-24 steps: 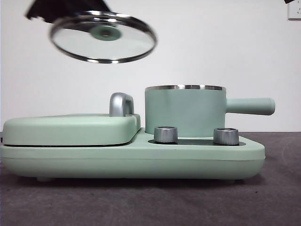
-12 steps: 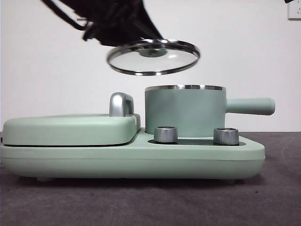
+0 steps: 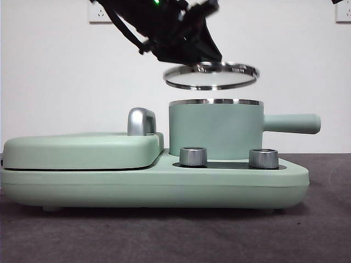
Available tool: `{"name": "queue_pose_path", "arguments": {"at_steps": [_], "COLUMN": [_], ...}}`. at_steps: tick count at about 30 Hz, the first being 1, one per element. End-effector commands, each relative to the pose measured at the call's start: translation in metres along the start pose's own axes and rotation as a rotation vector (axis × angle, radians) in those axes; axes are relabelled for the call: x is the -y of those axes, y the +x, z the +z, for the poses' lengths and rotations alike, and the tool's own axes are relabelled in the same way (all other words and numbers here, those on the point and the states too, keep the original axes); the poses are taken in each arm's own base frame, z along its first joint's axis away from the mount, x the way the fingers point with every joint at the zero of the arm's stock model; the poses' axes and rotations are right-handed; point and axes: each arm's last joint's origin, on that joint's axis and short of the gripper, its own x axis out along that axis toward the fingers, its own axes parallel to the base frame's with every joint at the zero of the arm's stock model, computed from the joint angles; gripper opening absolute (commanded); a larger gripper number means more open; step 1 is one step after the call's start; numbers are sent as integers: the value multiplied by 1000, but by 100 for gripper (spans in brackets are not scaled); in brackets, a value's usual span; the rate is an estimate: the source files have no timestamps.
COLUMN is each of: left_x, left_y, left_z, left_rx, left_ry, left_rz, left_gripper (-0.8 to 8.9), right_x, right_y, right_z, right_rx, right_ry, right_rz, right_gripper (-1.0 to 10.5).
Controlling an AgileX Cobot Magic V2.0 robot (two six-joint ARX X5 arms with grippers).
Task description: Put the buns in a small steamer
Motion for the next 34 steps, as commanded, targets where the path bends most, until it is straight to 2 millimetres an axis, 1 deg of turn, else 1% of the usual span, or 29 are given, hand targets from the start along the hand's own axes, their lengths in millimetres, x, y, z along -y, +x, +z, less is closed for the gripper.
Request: {"name": "queue_pose_path", "arguments": {"at_steps": [1, 8, 20, 28, 34], "left_x": [2, 1, 0, -1, -1], "left_y": [9, 16, 20, 29, 31], "left_z": [11, 7, 4, -6, -11], "left_rx": [59, 60, 63, 33, 5], "left_ry": [57, 95, 90, 76, 52], "left_rz": [-5, -4, -4, -7, -9], "left_gripper": [14, 14, 14, 14, 14], "right_x": [-1, -1, -1, -1, -1], "right_y": [-1, -1, -1, -1, -1], "right_z": [3, 2, 2, 2, 2], "right_rx": [6, 0, 0, 0, 0], "right_ry": [11, 9, 8, 8, 8], "right_rz": [11, 9, 9, 9, 7], "right_gripper": [363, 363, 363, 363, 363]}}
